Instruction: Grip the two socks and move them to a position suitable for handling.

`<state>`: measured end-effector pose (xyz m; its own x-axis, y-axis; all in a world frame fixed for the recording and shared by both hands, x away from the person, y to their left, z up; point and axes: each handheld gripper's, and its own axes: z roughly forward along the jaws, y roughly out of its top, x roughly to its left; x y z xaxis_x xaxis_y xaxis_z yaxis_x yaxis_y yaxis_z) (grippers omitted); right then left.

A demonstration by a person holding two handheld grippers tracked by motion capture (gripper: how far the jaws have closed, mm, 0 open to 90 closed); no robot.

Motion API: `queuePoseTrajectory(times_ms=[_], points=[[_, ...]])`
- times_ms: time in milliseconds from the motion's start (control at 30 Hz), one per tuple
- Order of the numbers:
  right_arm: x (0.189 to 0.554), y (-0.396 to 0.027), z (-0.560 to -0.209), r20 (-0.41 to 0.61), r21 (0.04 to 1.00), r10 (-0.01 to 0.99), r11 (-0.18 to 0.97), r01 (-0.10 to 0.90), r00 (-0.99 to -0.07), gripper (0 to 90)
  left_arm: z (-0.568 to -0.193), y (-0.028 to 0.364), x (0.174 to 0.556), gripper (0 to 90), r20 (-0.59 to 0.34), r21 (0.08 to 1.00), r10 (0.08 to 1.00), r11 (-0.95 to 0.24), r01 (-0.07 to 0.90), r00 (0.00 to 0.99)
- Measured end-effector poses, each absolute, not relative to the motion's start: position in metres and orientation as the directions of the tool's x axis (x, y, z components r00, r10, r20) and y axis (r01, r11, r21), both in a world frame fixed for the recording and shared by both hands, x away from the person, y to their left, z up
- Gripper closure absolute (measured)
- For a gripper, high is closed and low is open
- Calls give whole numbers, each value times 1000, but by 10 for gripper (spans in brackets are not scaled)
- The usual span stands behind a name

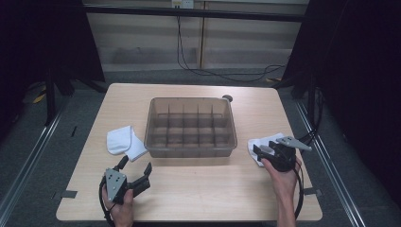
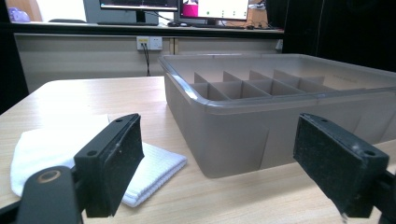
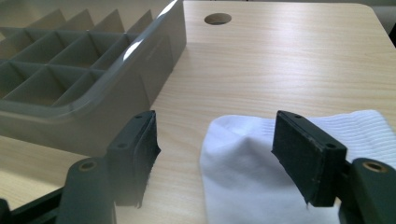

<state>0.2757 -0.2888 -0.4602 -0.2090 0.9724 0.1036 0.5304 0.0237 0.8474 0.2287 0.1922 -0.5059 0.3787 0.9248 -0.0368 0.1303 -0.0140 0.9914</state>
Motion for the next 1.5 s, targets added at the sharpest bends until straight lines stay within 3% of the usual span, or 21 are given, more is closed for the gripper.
queuePoseTrajectory(times_ms=[300, 600, 833, 1000, 1167, 1200, 1300, 1400, 1500], points=[[308, -311, -452, 102, 761, 972, 60, 646, -210, 238, -506, 191, 229, 156, -40, 991, 924, -10, 130, 380], [334, -329, -463, 130, 653, 969, 74, 754, -208, 235, -506, 191, 229, 156, -38, 991, 923, -14, 132, 383], [346, -330, -479, 113, 592, 971, 104, 799, -210, 156, -506, 191, 229, 157, -39, 991, 921, -13, 131, 388], [350, -328, -487, 117, 565, 971, 109, 818, -210, 156, -506, 192, 229, 157, -39, 992, 921, -13, 129, 387], [354, -325, -492, 62, 534, 977, 138, 834, -202, 167, -506, 192, 229, 157, -41, 991, 920, -12, 131, 390], [356, -318, -492, -1, 505, 974, 194, 841, -225, 174, -506, 193, 229, 157, -36, 991, 920, -17, 130, 389], [357, -317, -491, 4, 493, 977, 184, 850, -214, 177, -506, 192, 229, 157, -39, 992, 921, -12, 128, 389], [358, -316, -489, 6, 478, 981, 169, 862, -196, 245, -506, 192, 229, 157, -39, 992, 919, -12, 128, 392], [358, -316, -485, 9, 470, 978, 181, 864, -209, 446, -506, 192, 229, 157, -39, 991, 920, -14, 131, 391]])
